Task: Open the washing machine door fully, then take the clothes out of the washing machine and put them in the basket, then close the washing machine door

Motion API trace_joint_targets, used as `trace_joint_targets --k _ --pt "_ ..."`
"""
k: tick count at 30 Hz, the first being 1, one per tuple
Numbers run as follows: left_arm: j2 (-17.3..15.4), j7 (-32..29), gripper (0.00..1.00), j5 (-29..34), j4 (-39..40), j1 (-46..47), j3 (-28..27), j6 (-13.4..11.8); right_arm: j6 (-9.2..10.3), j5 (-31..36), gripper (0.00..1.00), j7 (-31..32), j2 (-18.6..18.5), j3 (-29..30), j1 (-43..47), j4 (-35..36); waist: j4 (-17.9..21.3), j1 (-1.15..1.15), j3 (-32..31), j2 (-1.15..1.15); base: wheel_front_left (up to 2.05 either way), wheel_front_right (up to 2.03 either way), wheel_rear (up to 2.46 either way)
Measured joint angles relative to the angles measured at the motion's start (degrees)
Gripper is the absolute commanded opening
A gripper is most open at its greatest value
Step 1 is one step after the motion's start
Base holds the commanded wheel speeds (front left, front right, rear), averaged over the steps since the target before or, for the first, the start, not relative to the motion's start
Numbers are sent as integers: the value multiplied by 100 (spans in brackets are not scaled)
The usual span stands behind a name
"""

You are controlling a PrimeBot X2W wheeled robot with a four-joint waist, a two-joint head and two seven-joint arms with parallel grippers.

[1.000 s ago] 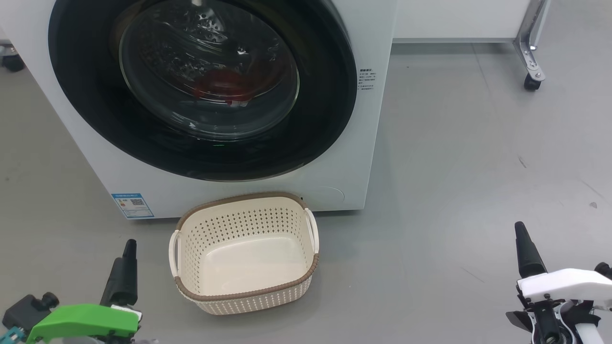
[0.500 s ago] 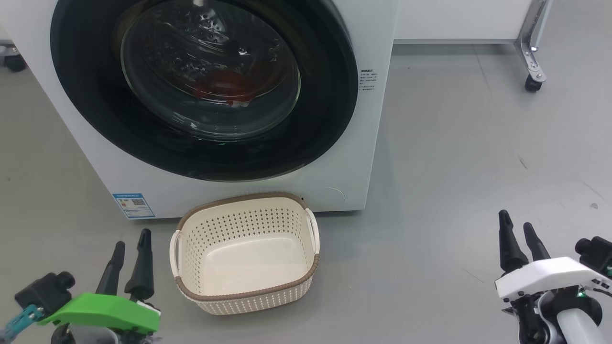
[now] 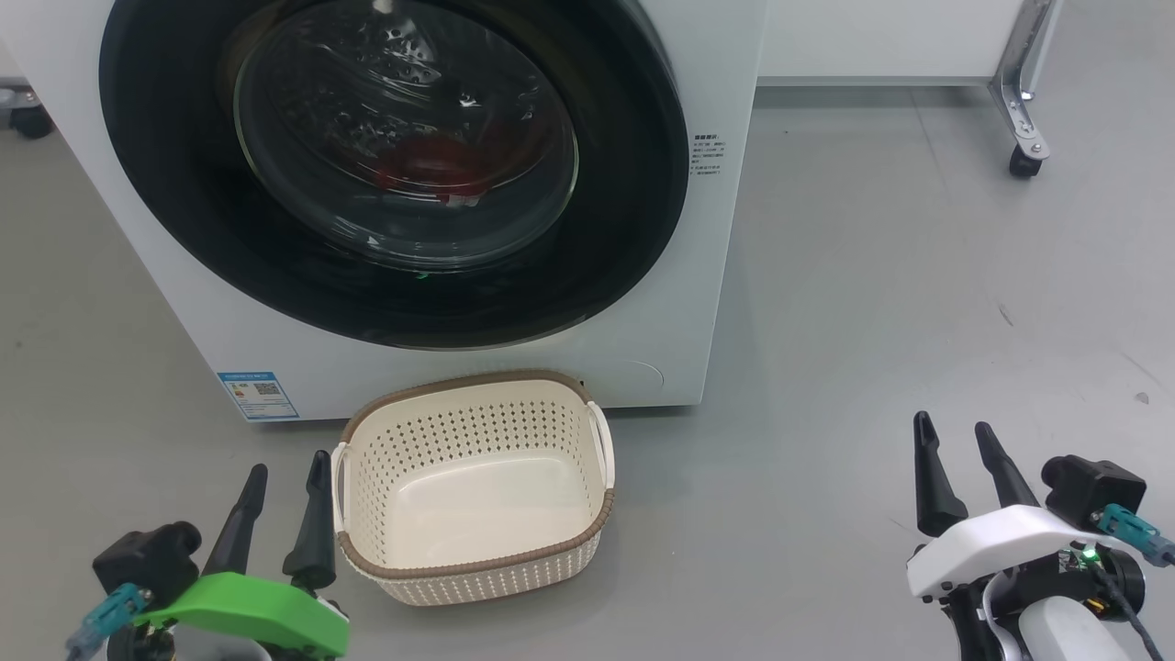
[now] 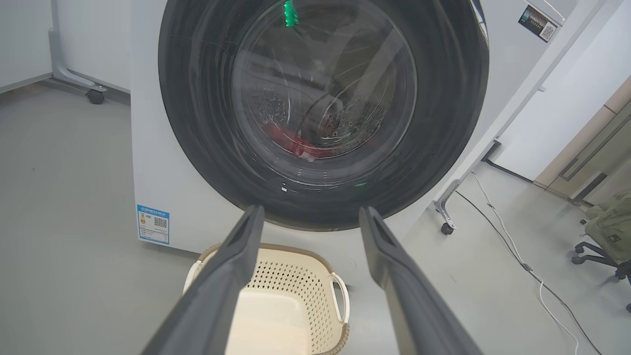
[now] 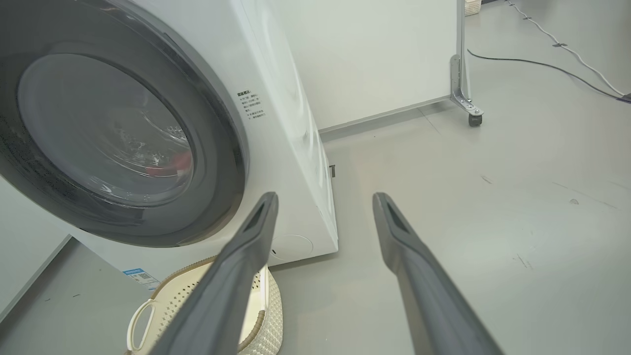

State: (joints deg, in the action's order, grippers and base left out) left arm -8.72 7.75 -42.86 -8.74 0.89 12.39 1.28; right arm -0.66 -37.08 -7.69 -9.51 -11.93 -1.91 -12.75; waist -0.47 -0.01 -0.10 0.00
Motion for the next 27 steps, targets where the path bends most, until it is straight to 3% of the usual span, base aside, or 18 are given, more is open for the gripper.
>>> trace_joint_targets --k 27 --pt "58 450 100 1550 -163 -55 432 -392 448 1957 100 -533 101 -328 14 5 -21 0 -46 0 0 0 0"
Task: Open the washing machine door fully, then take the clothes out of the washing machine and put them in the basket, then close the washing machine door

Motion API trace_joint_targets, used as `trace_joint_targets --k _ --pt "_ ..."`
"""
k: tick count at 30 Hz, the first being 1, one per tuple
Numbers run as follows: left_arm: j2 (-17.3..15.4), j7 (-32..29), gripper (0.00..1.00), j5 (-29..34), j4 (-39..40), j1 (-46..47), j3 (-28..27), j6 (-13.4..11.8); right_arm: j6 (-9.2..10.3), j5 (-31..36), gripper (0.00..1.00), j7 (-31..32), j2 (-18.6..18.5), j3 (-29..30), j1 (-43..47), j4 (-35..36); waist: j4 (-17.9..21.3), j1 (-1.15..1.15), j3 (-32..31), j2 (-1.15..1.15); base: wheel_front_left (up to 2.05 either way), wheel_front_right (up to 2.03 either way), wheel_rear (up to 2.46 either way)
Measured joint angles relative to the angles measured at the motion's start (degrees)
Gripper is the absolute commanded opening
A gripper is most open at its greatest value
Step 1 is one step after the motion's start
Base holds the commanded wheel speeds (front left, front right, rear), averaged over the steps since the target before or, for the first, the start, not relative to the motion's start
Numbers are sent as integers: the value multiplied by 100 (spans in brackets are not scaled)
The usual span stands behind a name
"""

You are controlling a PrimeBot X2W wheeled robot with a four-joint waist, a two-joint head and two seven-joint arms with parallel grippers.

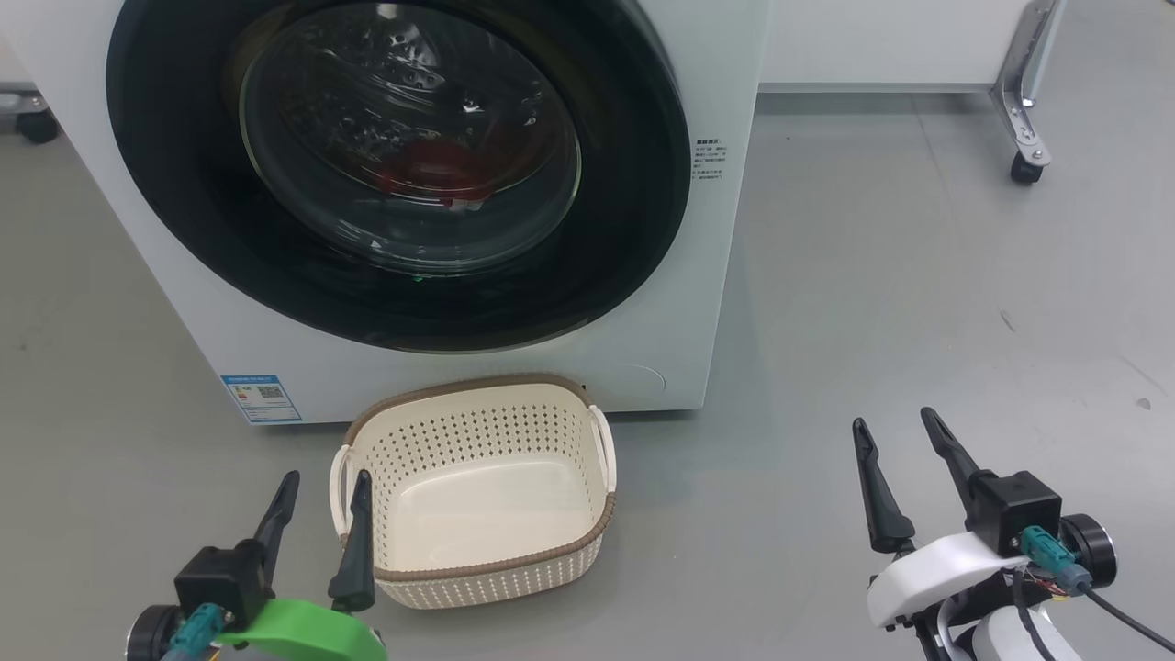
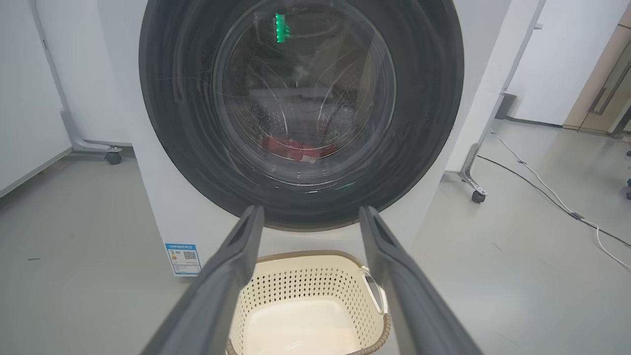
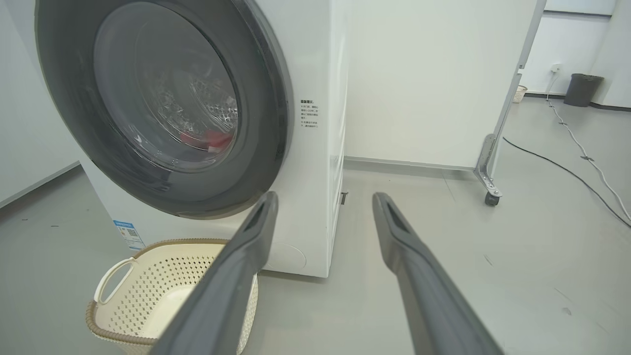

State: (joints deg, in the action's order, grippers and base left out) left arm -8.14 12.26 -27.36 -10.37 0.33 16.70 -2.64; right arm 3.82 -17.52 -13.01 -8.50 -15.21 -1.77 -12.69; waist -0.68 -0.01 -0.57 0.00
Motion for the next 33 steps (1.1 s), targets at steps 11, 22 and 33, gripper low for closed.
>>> trace_joint_targets --k 11,22,33 --pt "5 43 100 343 -45 -6 37 -68 138 392 100 -120 97 74 124 20 -38 0 -14 0 0 0 0" --pt "7 43 100 343 -136 -6 15 -112 182 378 100 -120 168 196 224 -1 -41 0 -8 0 0 0 0" --pt "7 42 100 343 -209 -5 24 -118 180 379 0 -120 208 243 227 0 -38 0 -25 0 0 0 0"
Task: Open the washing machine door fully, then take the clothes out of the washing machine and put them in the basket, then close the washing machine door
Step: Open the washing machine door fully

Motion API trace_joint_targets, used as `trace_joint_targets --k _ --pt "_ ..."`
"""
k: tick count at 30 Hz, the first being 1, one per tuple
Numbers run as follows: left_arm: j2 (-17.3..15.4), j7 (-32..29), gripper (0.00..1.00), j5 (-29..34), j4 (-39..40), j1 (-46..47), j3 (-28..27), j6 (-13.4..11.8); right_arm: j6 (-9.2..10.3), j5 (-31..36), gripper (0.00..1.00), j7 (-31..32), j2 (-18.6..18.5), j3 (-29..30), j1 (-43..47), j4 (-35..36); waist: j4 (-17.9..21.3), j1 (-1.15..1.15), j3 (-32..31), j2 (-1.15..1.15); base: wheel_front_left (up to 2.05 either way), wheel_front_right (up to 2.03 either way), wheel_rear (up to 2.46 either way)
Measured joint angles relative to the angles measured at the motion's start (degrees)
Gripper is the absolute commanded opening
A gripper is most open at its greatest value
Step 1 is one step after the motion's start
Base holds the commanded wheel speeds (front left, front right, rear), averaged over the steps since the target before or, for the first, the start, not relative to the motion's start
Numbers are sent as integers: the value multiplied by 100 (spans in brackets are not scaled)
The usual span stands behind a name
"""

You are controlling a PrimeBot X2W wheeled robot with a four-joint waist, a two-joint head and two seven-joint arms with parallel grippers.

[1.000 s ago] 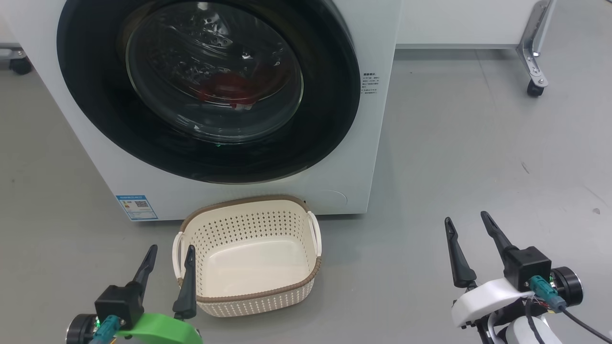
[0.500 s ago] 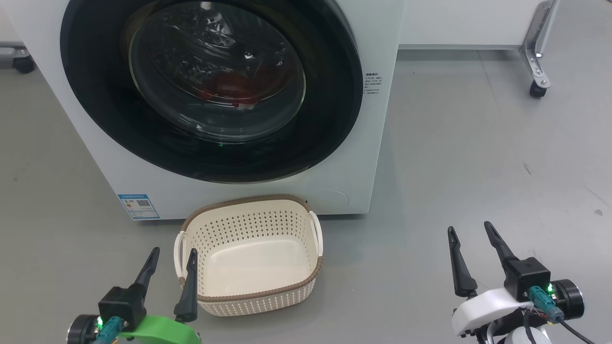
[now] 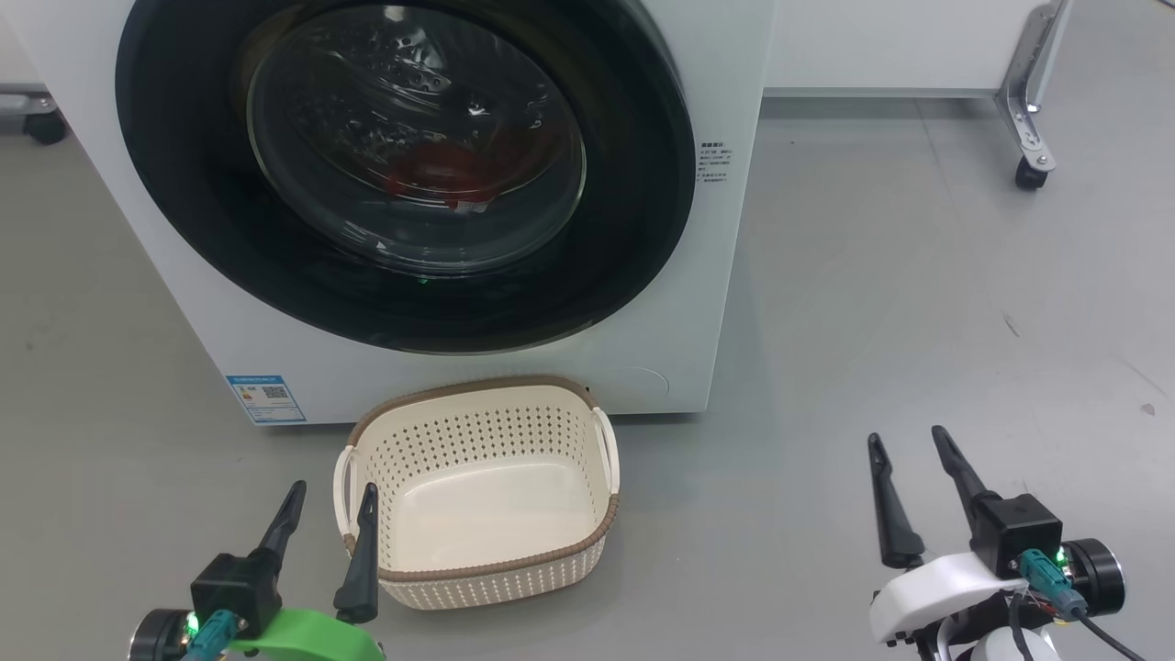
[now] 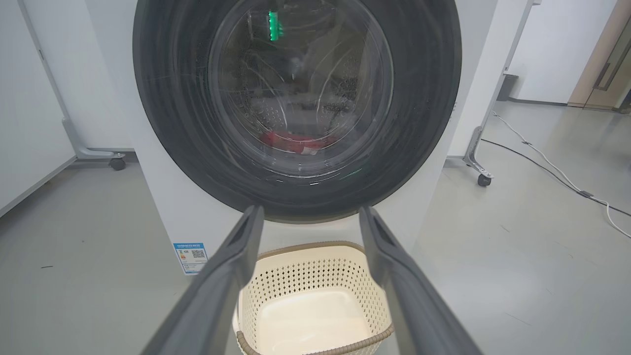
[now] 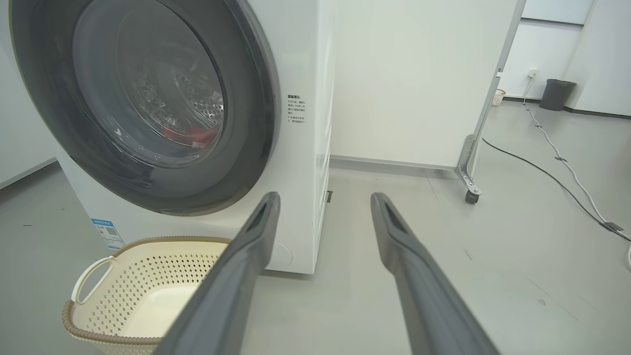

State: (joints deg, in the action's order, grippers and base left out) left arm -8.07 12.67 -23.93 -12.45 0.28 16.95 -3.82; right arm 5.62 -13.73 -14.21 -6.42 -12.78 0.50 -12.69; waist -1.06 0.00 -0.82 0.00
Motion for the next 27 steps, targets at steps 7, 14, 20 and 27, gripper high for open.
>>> trace_joint_targets --k 7,14,20,27 --pt "21 0 100 -1 -7 1 -4 -10 -88 -1 0 0 13 13 5 -59 -17 0 8 0 0 0 0" --pt "20 0 100 1 -8 3 -1 -18 -213 -296 0 0 122 129 5 -90 -36 0 46 0 0 0 0" --pt "18 0 100 34 44 24 2 -19 -466 -1082 0 0 299 423 -4 -71 -59 0 183 0 0 0 0" --pt "14 0 100 79 202 188 10 -19 -915 -2571 0 60 416 862 -238 -109 -102 0 461 0 0 0 0"
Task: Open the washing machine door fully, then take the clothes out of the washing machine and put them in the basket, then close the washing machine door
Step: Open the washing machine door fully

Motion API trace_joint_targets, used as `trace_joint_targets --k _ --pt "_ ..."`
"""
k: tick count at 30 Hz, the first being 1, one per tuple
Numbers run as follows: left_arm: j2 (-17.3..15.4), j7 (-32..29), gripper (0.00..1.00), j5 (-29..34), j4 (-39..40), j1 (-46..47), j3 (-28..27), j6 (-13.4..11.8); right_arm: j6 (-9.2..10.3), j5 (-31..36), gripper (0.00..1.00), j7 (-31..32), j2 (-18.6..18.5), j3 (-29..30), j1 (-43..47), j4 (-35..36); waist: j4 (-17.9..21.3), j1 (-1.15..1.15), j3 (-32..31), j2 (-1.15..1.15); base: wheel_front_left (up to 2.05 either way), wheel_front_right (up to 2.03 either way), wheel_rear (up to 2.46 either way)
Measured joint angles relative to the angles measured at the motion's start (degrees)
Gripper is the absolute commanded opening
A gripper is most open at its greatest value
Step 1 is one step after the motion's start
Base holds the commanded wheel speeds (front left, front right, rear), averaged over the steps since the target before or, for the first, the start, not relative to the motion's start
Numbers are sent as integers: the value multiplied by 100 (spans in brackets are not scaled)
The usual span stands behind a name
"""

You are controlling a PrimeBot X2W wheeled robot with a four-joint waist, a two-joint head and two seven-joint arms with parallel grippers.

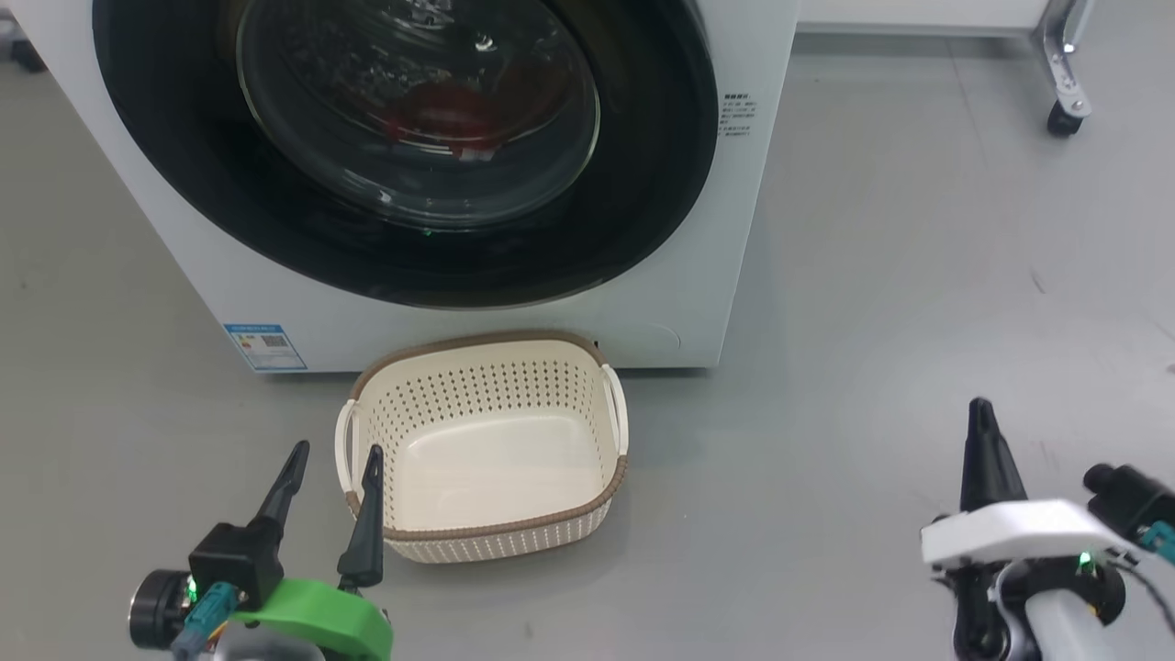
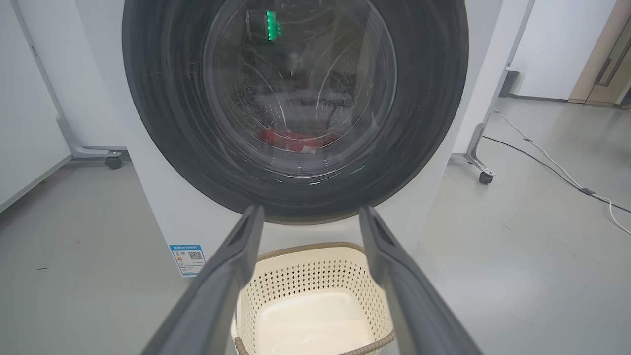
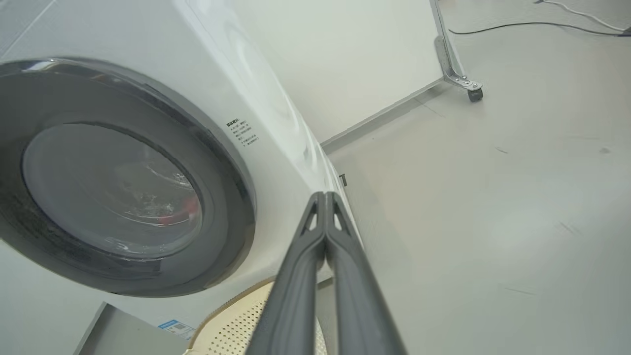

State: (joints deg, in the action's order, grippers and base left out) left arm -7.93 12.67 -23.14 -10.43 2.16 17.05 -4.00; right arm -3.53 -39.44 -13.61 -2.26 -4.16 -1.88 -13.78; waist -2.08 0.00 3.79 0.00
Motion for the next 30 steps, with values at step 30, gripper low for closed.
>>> trace_joint_targets --k 30 --pt "99 1 100 47 348 1089 64 97 223 -4529 0 2654 -118 760 -3813 -468 -481 0 1745 0 0 0 0"
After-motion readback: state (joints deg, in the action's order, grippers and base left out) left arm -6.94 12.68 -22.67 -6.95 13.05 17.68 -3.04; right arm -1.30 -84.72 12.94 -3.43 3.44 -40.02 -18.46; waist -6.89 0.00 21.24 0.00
